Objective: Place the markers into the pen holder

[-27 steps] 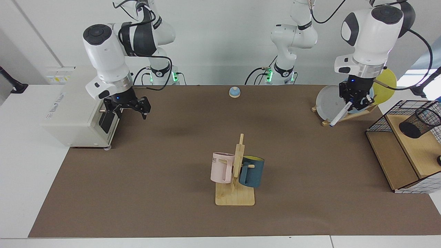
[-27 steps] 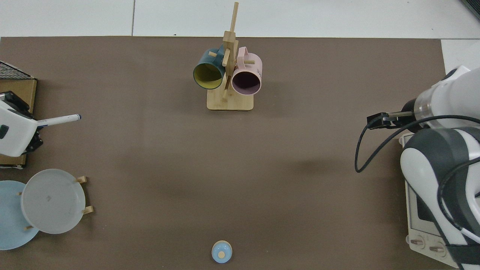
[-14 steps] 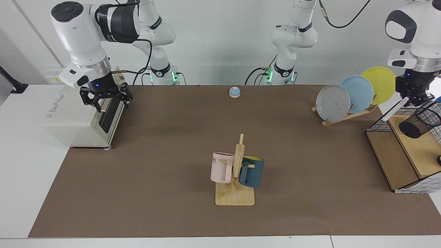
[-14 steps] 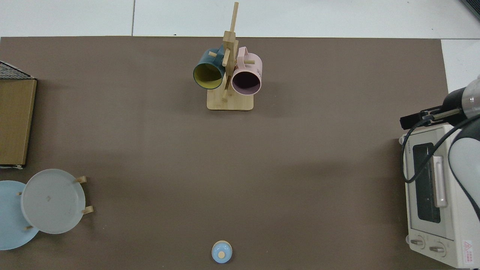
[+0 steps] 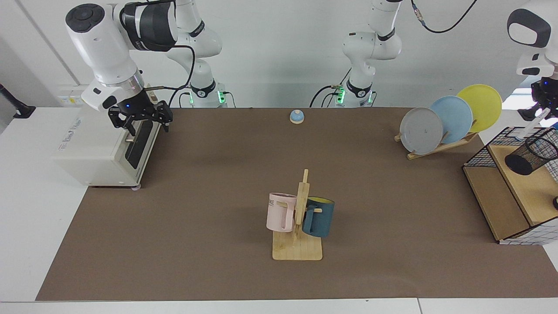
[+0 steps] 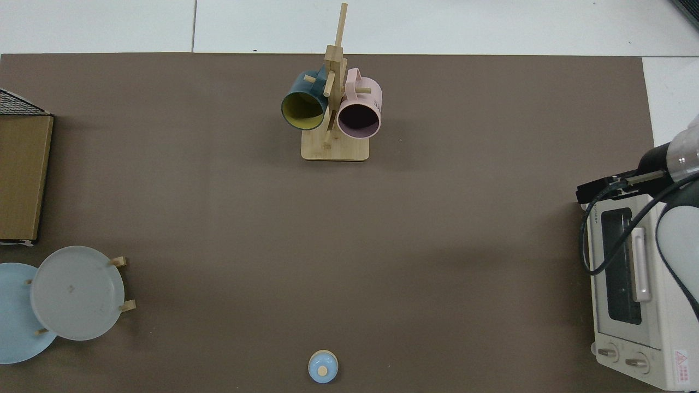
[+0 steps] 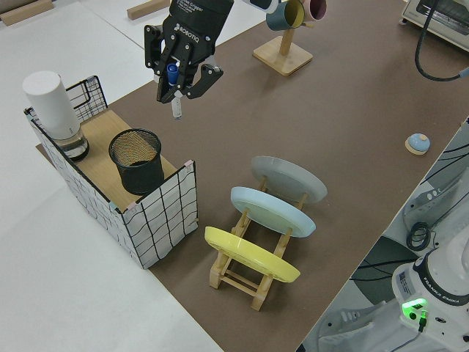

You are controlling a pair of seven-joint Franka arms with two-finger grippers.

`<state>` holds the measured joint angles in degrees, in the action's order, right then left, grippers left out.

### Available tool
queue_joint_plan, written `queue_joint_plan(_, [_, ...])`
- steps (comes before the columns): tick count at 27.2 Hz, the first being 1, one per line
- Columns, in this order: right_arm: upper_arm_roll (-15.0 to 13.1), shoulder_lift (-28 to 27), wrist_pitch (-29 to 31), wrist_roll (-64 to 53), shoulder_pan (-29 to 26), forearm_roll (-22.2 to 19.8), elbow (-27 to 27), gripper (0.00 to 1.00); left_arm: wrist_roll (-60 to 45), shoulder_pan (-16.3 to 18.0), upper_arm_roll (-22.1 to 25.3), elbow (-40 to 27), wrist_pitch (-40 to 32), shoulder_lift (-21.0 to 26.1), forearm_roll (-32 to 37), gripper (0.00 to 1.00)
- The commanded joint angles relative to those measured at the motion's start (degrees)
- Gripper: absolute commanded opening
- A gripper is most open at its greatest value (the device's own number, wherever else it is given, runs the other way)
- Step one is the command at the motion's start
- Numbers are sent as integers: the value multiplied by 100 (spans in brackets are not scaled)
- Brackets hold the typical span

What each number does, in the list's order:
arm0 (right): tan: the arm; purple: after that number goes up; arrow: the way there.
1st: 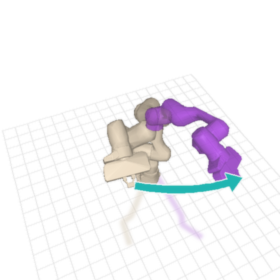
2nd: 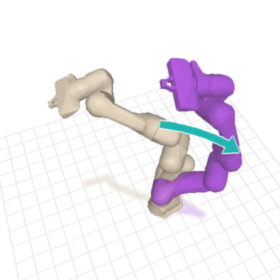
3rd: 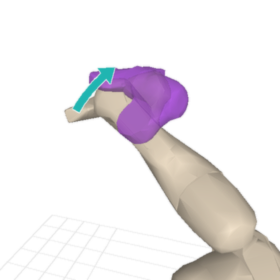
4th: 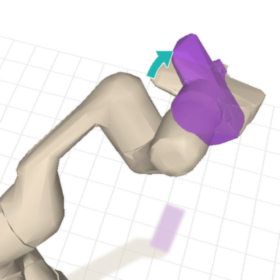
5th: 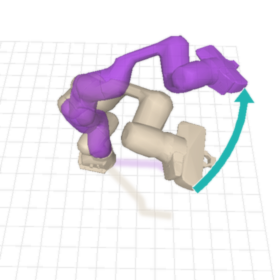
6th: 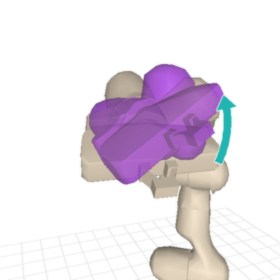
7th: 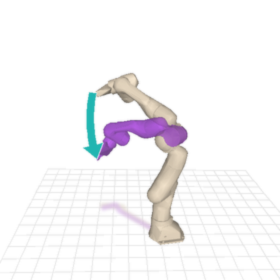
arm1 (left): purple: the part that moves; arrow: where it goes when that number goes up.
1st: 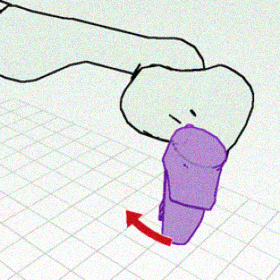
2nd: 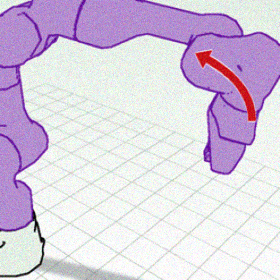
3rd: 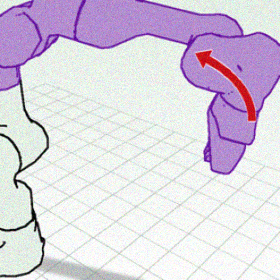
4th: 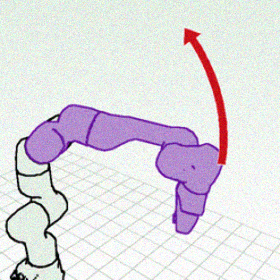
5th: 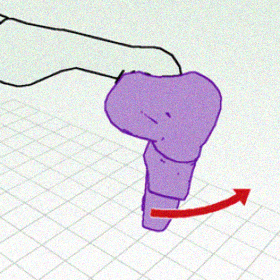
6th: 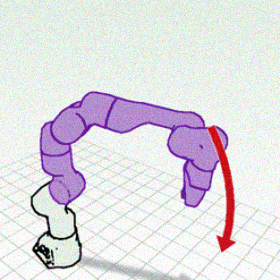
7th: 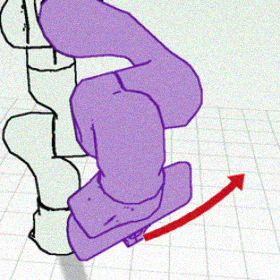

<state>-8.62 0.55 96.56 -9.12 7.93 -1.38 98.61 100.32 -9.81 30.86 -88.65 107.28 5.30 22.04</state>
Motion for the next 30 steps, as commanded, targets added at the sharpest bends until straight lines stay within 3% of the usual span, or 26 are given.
queue_joint_plan(1, [45, 235, -5, 121, -54, 85, 247, 100, 268, 234, -27, 322, 309, 270, 108, 0])
queue_joint_plan(10, [45, 243, 12, 121, -37, 94, 212, 100, 392, 673, -54, 295, 1198, 428, 20, 0])
queue_joint_plan(30, [54, 243, 12, 121, -28, 94, 212, 100, 410, 700, -89, 278, 1242, 867, 336, 0])
